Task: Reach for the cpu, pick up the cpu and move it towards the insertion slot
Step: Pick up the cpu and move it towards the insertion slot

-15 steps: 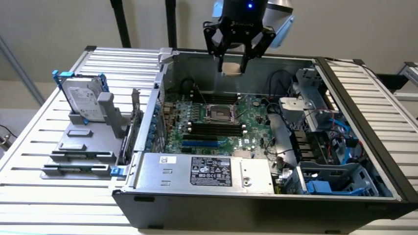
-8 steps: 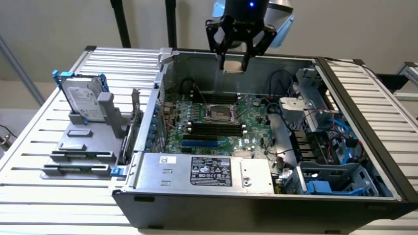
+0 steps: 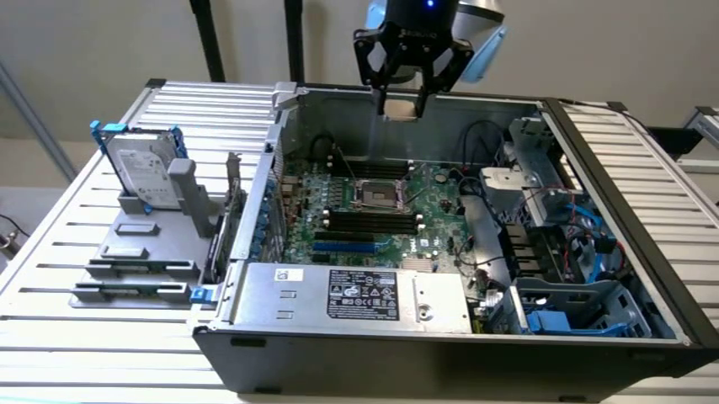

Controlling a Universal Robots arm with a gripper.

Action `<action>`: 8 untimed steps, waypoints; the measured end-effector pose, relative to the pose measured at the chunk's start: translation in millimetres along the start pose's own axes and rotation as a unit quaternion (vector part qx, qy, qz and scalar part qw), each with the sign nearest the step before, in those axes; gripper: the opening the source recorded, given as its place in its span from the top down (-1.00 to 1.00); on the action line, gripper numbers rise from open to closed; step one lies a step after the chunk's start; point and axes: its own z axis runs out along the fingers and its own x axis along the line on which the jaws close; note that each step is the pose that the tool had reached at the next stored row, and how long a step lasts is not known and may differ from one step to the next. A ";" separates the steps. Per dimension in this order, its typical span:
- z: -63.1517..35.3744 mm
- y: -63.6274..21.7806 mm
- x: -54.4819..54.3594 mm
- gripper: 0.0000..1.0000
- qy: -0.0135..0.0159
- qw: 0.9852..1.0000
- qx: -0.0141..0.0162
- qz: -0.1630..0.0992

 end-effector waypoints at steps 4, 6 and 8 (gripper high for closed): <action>0.1 0.2 0.3 -0.09 -0.001 1.000 0.000 0.009; 0.1 0.3 0.3 -0.09 -0.001 1.000 0.000 0.009; 0.1 0.3 0.3 -0.09 -0.001 1.000 0.000 0.009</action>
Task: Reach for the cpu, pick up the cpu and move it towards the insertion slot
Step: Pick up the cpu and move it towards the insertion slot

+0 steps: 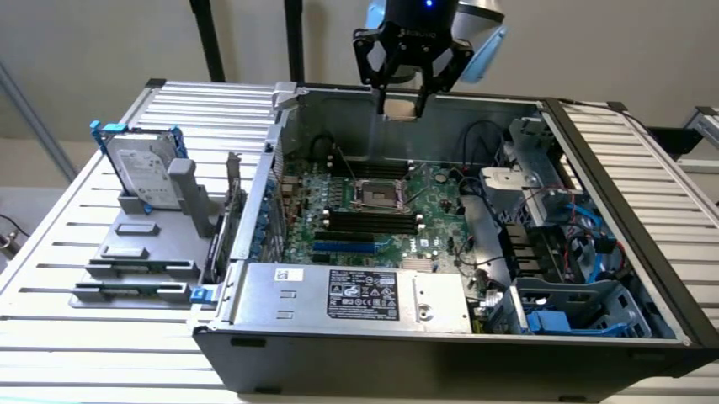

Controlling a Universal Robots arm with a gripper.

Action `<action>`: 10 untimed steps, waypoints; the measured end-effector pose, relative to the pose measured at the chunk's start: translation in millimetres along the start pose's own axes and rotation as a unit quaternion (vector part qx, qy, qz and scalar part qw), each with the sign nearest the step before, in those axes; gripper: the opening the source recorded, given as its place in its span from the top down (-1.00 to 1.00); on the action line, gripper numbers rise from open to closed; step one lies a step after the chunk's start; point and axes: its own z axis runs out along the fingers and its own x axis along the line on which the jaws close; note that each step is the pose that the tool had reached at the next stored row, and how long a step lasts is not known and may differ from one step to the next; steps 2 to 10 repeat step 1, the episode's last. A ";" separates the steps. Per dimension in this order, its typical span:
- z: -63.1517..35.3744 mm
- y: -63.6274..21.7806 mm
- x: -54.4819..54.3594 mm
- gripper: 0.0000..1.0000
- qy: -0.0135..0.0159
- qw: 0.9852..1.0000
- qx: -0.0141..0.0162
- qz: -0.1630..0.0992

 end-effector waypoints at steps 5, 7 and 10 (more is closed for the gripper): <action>0.0 0.0 0.0 -0.09 0.000 1.000 0.000 0.000; 0.0 0.0 0.0 -0.09 0.000 1.000 0.000 0.000; 0.0 0.0 0.0 -0.09 0.000 1.000 0.000 0.000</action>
